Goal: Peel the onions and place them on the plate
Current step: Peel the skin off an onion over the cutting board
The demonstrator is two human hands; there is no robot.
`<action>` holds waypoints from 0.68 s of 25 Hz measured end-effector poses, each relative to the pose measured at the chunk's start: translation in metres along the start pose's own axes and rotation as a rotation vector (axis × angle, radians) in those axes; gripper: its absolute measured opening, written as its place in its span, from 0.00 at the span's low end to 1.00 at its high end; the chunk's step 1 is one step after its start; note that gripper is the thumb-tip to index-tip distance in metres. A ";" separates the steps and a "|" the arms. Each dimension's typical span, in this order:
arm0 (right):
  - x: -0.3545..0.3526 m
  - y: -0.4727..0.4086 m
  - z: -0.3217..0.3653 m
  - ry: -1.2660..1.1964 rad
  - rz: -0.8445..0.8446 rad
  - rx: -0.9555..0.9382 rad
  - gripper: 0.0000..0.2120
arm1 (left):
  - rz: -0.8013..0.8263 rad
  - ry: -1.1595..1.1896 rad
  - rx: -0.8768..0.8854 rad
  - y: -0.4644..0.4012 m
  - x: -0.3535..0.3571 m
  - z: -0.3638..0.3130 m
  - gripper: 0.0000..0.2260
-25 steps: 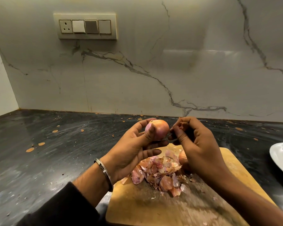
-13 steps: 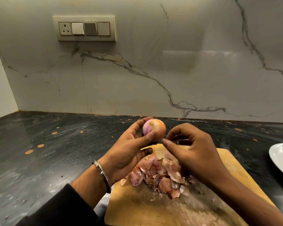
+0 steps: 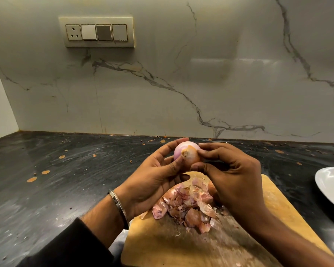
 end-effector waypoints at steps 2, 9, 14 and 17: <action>-0.001 0.000 -0.001 0.003 -0.016 -0.011 0.10 | -0.002 0.008 -0.002 0.000 0.000 0.001 0.18; -0.002 -0.002 -0.003 -0.067 -0.022 0.051 0.15 | -0.017 0.036 -0.013 0.000 0.001 0.003 0.16; -0.003 -0.005 -0.006 -0.098 -0.014 0.085 0.13 | -0.024 0.033 -0.027 0.001 0.002 0.006 0.15; 0.001 -0.008 -0.006 -0.100 0.063 0.112 0.15 | -0.026 0.024 -0.031 0.002 0.003 0.005 0.14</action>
Point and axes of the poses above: each hand's wrist, its own y-axis away from the middle knuckle, its own x-axis out of the palm, z = x × y, the point moved 7 cm from there along -y, towards the middle knuckle, and after that the axes turned 8 degrees about -y, right-handed, at the moved point
